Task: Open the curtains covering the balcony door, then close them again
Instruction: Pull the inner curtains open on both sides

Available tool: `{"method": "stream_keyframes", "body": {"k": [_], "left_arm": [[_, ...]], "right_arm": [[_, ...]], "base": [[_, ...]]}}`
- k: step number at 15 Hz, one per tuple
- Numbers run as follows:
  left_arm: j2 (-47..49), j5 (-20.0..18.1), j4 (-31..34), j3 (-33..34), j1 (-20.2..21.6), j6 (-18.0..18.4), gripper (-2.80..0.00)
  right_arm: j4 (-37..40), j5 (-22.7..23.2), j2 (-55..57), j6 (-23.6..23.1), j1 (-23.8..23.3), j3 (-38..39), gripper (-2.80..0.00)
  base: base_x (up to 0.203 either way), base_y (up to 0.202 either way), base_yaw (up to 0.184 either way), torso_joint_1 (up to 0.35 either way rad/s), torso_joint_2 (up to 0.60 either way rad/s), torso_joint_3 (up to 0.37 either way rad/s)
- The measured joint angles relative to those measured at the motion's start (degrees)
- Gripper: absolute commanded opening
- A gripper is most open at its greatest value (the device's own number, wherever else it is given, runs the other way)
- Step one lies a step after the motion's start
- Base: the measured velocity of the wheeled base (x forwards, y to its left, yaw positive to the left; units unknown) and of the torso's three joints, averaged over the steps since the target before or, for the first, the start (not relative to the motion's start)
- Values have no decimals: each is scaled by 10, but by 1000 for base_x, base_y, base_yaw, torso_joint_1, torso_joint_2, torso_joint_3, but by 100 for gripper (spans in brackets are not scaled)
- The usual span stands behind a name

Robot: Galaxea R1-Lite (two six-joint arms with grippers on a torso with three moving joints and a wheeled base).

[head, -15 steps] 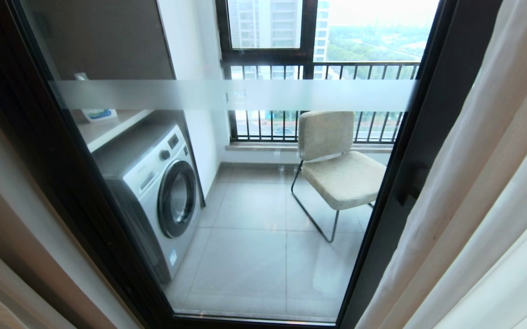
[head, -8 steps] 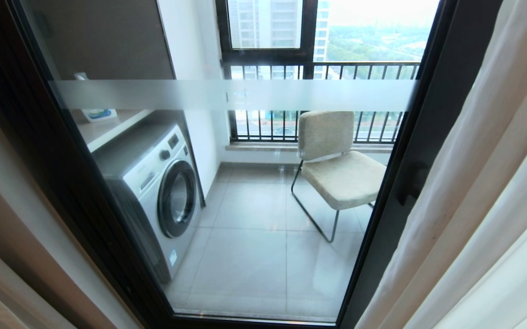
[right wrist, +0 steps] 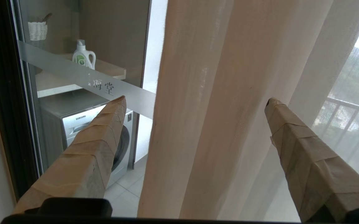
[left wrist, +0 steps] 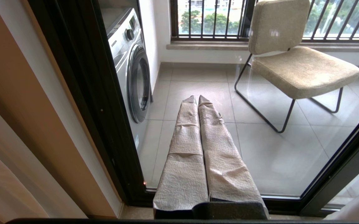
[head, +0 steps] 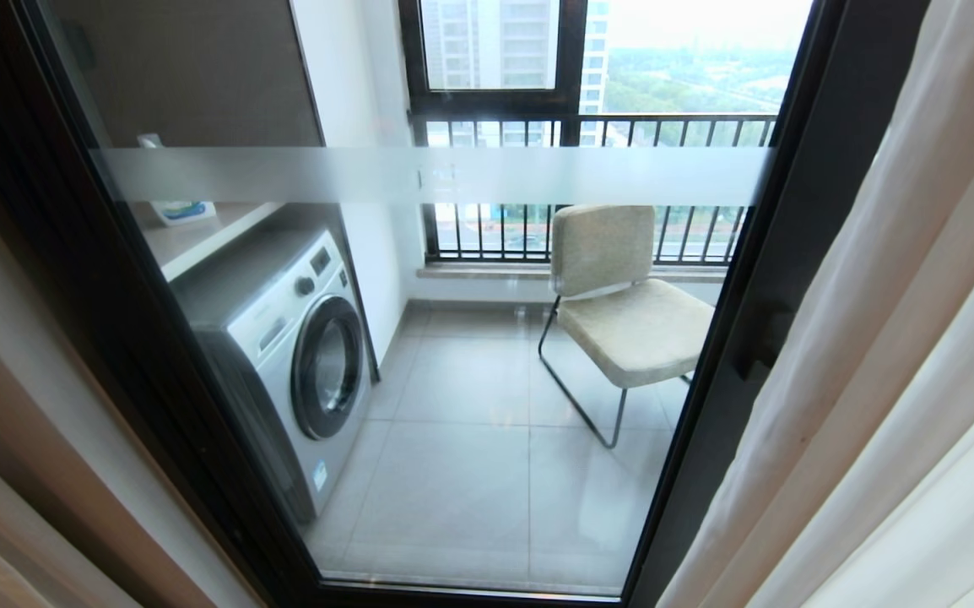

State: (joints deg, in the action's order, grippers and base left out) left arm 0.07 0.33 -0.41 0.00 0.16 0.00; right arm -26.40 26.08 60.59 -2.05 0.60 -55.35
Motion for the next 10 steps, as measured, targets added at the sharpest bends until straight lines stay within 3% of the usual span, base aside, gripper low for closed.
{"method": "stream_keyframes", "body": {"k": [10], "left_arm": [[0, 0, 0, 0, 0, 0, -280]], "right_arm": [[-2, -1, 134, -3, -1, -106, 0]], "base": [[0, 0, 0, 0, 0, 0]]}}
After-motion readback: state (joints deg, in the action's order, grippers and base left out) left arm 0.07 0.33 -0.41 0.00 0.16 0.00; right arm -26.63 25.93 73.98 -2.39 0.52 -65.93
